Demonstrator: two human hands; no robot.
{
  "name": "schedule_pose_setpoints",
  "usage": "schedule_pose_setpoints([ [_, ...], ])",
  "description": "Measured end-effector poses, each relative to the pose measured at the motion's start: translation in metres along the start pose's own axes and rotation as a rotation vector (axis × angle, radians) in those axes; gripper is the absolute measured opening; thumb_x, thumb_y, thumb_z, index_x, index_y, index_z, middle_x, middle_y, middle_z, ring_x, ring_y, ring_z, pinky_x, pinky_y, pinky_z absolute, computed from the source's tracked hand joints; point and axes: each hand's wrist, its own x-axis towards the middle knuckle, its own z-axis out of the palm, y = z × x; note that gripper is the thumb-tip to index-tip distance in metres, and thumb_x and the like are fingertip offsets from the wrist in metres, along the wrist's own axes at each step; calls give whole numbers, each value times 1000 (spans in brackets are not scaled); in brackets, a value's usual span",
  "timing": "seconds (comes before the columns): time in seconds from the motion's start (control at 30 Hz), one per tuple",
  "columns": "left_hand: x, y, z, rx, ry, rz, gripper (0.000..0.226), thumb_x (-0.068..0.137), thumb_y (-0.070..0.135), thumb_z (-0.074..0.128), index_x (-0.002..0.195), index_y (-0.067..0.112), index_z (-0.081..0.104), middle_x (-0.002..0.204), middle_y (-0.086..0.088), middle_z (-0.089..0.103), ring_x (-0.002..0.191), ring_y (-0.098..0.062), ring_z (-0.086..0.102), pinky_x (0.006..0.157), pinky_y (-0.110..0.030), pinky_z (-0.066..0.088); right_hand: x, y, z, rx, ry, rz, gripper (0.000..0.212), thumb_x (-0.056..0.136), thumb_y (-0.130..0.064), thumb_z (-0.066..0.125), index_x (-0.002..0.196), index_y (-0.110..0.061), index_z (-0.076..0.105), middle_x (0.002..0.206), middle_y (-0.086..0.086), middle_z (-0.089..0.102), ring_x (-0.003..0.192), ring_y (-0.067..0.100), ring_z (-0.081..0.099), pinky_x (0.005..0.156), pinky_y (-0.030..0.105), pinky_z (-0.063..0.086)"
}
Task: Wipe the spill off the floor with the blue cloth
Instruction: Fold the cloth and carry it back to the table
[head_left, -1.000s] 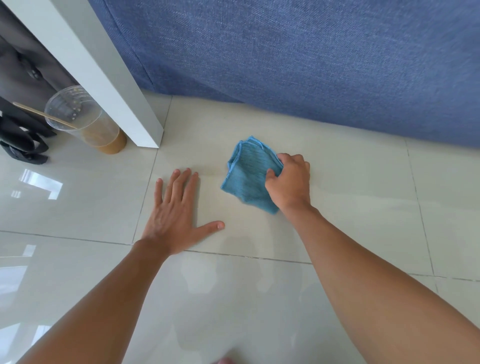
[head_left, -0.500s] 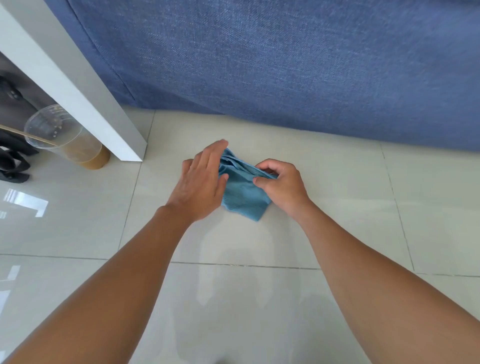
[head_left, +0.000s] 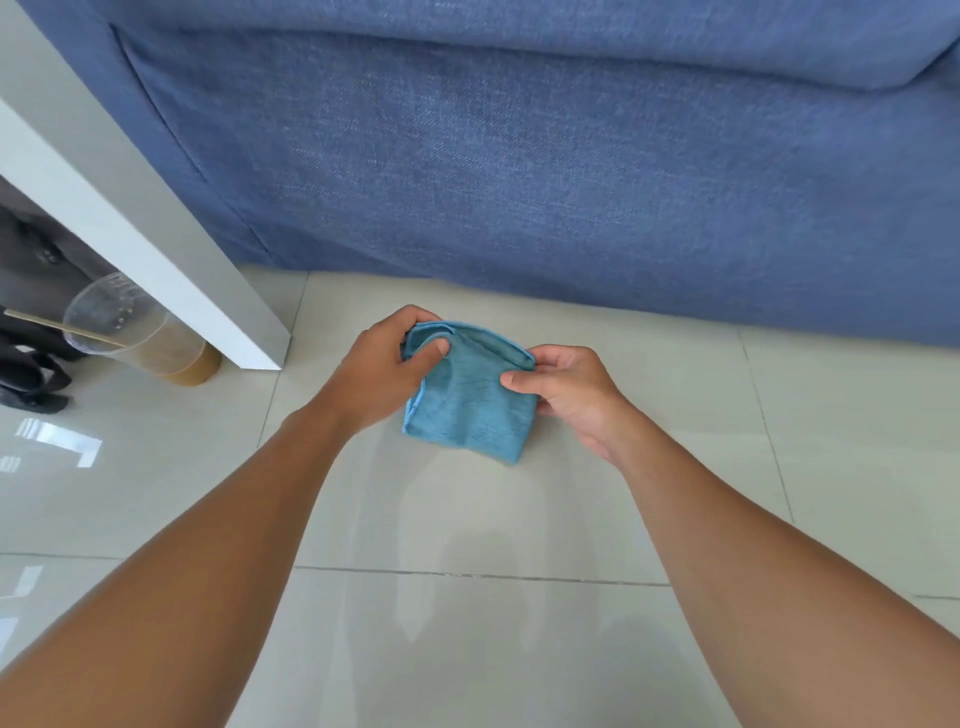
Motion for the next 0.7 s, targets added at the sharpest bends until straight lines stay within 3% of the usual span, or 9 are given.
schedule_pose_setpoints([
  [0.13,2,23,-19,-65,-51,-64,24,90,18,73,106,26,57,97,7,67,80,-5,64,74,-16,50,-6,-29,1,-35,12,-19,14,85,-1,76,94,-11,75,85,1,80,77,13,75,79,36,61],
  [0.3,-11,118,-77,52,-86,-80,10,92,20,70,98,24,63,89,13,67,79,-7,62,74,-23,47,-60,-131,-8,-163,46,-24,13,85,-4,77,93,-13,75,95,7,81,87,20,76,91,44,59],
  [0.4,-28,209,-126,52,-43,-60,9,91,19,69,94,23,63,83,14,67,75,-5,61,72,-23,47,-108,-236,-15,-268,46,-20,14,82,-8,79,84,-21,74,92,2,80,87,19,75,90,44,58],
  [0.57,-52,409,-239,74,-21,-46,6,95,22,65,95,25,60,88,13,66,77,-6,61,68,-20,45,-216,-454,-34,-402,69,-76,13,84,-10,79,86,-21,72,97,11,78,79,18,68,80,39,55],
  [0.7,-85,580,-332,76,31,-9,11,96,24,61,89,30,55,90,16,62,69,1,57,62,-15,42,-317,-620,-42,-412,130,-130,12,85,-9,79,94,-14,74,93,6,77,85,20,69,91,50,58],
])
